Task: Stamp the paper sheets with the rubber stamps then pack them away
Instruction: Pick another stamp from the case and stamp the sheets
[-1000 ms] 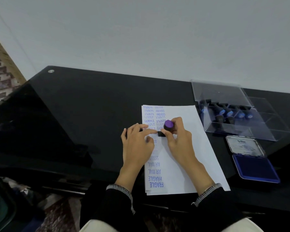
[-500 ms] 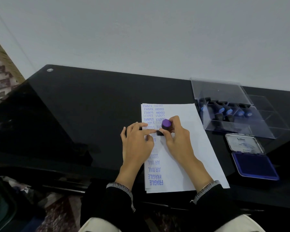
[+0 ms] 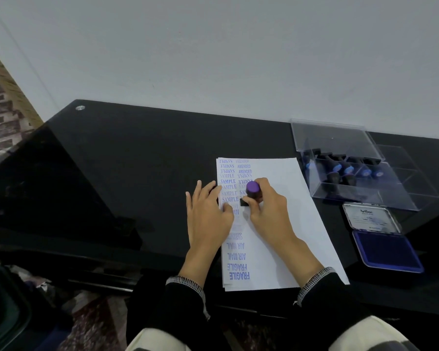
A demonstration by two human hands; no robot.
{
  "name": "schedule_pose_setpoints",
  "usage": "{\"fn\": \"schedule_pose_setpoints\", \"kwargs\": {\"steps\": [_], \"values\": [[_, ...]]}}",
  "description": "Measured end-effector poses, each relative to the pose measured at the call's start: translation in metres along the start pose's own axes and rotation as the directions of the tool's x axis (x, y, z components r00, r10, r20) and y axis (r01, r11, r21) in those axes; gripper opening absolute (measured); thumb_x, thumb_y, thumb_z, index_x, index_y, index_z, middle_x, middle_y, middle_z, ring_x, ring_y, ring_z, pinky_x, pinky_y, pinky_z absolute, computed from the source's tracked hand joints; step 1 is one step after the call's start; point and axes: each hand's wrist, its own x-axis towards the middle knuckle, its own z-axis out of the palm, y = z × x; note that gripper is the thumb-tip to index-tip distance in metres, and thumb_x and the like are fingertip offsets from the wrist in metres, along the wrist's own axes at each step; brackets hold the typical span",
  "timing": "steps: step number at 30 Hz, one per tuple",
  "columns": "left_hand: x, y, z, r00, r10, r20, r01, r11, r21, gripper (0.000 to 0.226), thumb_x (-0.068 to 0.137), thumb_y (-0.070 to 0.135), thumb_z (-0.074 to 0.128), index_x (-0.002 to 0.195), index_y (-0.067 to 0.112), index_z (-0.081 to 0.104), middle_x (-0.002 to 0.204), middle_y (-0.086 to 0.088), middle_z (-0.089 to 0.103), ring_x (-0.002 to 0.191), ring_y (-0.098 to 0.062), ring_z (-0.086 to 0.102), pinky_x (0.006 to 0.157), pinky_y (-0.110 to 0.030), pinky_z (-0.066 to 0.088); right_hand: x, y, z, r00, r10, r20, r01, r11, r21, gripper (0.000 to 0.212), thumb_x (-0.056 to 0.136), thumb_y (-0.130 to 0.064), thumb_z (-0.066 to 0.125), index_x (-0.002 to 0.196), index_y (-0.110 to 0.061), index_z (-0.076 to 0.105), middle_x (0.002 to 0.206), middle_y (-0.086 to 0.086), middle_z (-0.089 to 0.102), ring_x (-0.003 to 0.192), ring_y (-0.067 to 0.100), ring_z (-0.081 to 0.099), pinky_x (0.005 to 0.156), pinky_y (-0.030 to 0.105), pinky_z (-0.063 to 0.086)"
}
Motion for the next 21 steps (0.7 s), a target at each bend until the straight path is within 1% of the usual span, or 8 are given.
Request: {"fn": "schedule_pose_setpoints", "kwargs": {"steps": [2, 4, 8, 12, 14, 18, 21], "values": [[0.0008, 0.0003, -0.0004, 0.999, -0.030, -0.012, 0.030, 1.000, -0.005, 0.048, 0.094, 0.025, 0.052, 0.140, 0.014, 0.046, 0.152, 0.001, 0.036, 0.148, -0.016, 0.007, 0.119, -0.035, -0.006, 0.0006, 0.0000, 0.0001, 1.000, -0.015, -0.003, 0.015, 1.000, -0.026, 0.028, 0.087, -0.014, 0.064, 0.111, -0.010, 0.048, 0.106, 0.005, 0.064, 0.085, 0.017, 0.060, 0.066, 0.004, 0.040], [0.0008, -0.0003, 0.0004, 0.998, -0.057, -0.032, 0.057, 0.998, -0.009, 0.049, 0.095, 0.031, 0.051, 0.139, 0.011, 0.046, 0.152, -0.001, 0.035, 0.148, -0.016, 0.005, 0.120, -0.036, -0.005, 0.0006, -0.0004, 0.0000, 1.000, -0.022, -0.007, 0.022, 0.999, -0.035, 0.028, 0.087, -0.014, 0.064, 0.111, -0.009, 0.049, 0.104, 0.006, 0.064, 0.080, 0.015, 0.057, 0.064, 0.002, 0.038], [0.0023, -0.0024, 0.0018, 0.996, -0.066, -0.058, 0.063, 0.996, -0.056, 0.043, 0.093, 0.037, 0.056, 0.132, 0.018, 0.055, 0.148, 0.002, 0.041, 0.148, -0.015, 0.009, 0.118, -0.033, -0.004, 0.0017, -0.0022, -0.0007, 1.000, -0.022, -0.015, 0.021, 1.000, -0.008, 0.025, 0.087, -0.010, 0.064, 0.107, -0.007, 0.049, 0.100, 0.006, 0.065, 0.075, 0.013, 0.055, 0.063, 0.001, 0.039], [0.0038, -0.0047, 0.0022, 0.995, -0.082, -0.063, 0.075, 0.991, -0.107, 0.041, 0.090, 0.037, 0.062, 0.129, 0.023, 0.057, 0.144, 0.005, 0.047, 0.146, -0.015, 0.015, 0.119, -0.033, -0.002, 0.0008, -0.0028, 0.0015, 1.000, -0.015, -0.012, 0.014, 0.998, -0.054, 0.022, 0.088, -0.009, 0.062, 0.104, -0.009, 0.047, 0.093, 0.003, 0.061, 0.072, 0.017, 0.054, 0.058, 0.007, 0.036], [0.0033, -0.0053, 0.0023, 0.994, -0.083, -0.071, 0.074, 0.990, -0.121, 0.040, 0.089, 0.036, 0.063, 0.127, 0.025, 0.057, 0.141, 0.007, 0.049, 0.146, -0.016, 0.016, 0.119, -0.033, -0.002, 0.0001, -0.0030, 0.0024, 1.000, -0.010, -0.017, 0.009, 0.998, -0.065, 0.021, 0.088, -0.008, 0.061, 0.103, -0.010, 0.046, 0.090, 0.000, 0.058, 0.072, 0.019, 0.054, 0.058, 0.009, 0.034], [0.0034, -0.0064, 0.0030, 0.994, -0.078, -0.081, 0.067, 0.990, -0.121, 0.038, 0.088, 0.035, 0.065, 0.125, 0.027, 0.058, 0.136, 0.009, 0.054, 0.146, -0.016, 0.018, 0.119, -0.034, -0.001, 0.0027, -0.0043, 0.0009, 1.000, 0.005, -0.006, -0.005, 0.999, -0.053, 0.022, 0.088, -0.008, 0.062, 0.104, -0.009, 0.046, 0.090, -0.003, 0.056, 0.073, 0.019, 0.055, 0.059, 0.010, 0.037], [0.0037, -0.0068, 0.0039, 0.994, -0.079, -0.079, 0.069, 0.991, -0.116, 0.038, 0.088, 0.035, 0.065, 0.124, 0.026, 0.058, 0.135, 0.010, 0.055, 0.146, -0.016, 0.018, 0.119, -0.035, -0.001, 0.0059, -0.0049, -0.0002, 0.999, 0.021, 0.024, -0.020, 0.998, -0.062, 0.025, 0.087, -0.011, 0.064, 0.105, -0.008, 0.046, 0.093, -0.001, 0.058, 0.074, 0.016, 0.055, 0.060, 0.008, 0.037]]}}
